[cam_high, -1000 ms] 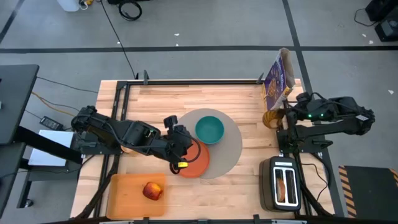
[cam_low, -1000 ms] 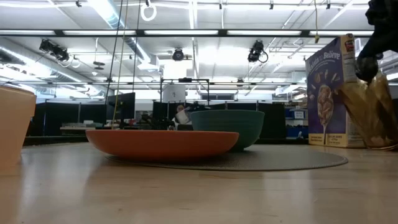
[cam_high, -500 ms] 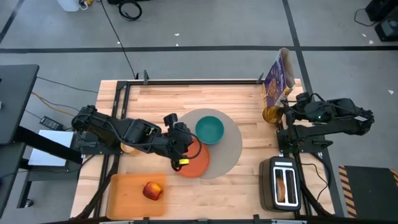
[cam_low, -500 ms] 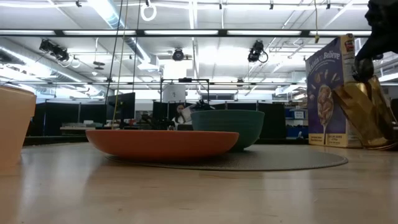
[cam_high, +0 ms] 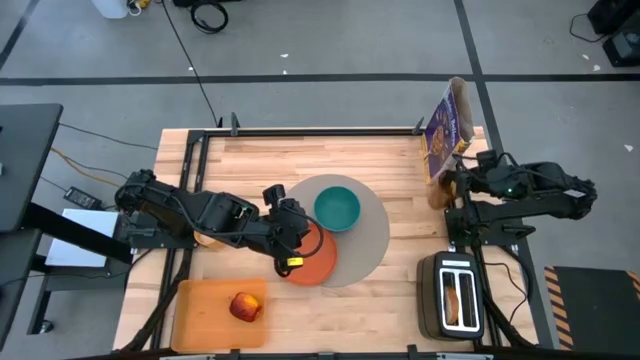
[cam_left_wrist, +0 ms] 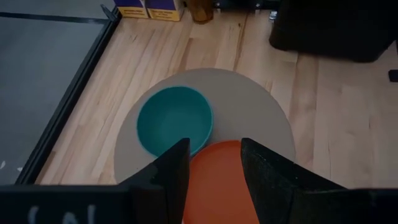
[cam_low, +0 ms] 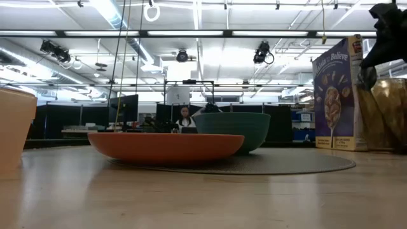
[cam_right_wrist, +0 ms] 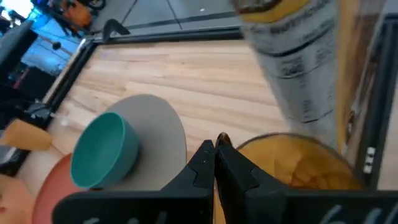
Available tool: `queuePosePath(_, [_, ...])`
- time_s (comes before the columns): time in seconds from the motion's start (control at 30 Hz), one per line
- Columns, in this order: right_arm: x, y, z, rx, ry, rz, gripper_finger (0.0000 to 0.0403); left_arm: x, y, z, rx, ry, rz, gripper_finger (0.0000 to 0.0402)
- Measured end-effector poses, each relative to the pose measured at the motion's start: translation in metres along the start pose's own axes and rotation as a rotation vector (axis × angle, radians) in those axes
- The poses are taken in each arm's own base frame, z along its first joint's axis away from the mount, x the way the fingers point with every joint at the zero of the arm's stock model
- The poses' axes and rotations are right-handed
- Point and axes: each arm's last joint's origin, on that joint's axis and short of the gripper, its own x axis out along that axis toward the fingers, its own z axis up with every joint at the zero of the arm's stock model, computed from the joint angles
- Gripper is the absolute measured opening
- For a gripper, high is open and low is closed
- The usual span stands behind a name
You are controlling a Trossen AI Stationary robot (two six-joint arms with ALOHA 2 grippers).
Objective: Arrange a breakfast setting
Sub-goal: Put the spoon on the placemat right of the bowl
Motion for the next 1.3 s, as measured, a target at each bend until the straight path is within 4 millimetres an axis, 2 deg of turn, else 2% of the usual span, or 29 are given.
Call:
queuePosePath(0.6, [0.002, 0.01, 0.002, 0.005, -0.01, 0.138, 0.0011, -0.001, -0.001, 0.0, 0.003, 0.001, -0.004, 0.0151])
queuePosePath(0.73, [-0.003, 0.017, 0.008, -0.055, 0.002, 0.152, 0.001, -0.001, -0.001, 0.0, 0.004, 0.001, -0.004, 0.015])
queuePosePath(1.03, [-0.02, 0.05, 0.036, -0.183, 0.022, 0.107, 0.001, -0.001, -0.001, 0.0, 0.021, 0.001, -0.004, 0.0151])
queuePosePath(1.3, [-0.031, 0.1, 0.068, -0.269, 0.097, 0.036, 0.001, -0.002, -0.003, -0.001, 0.084, 0.0, -0.009, 0.015])
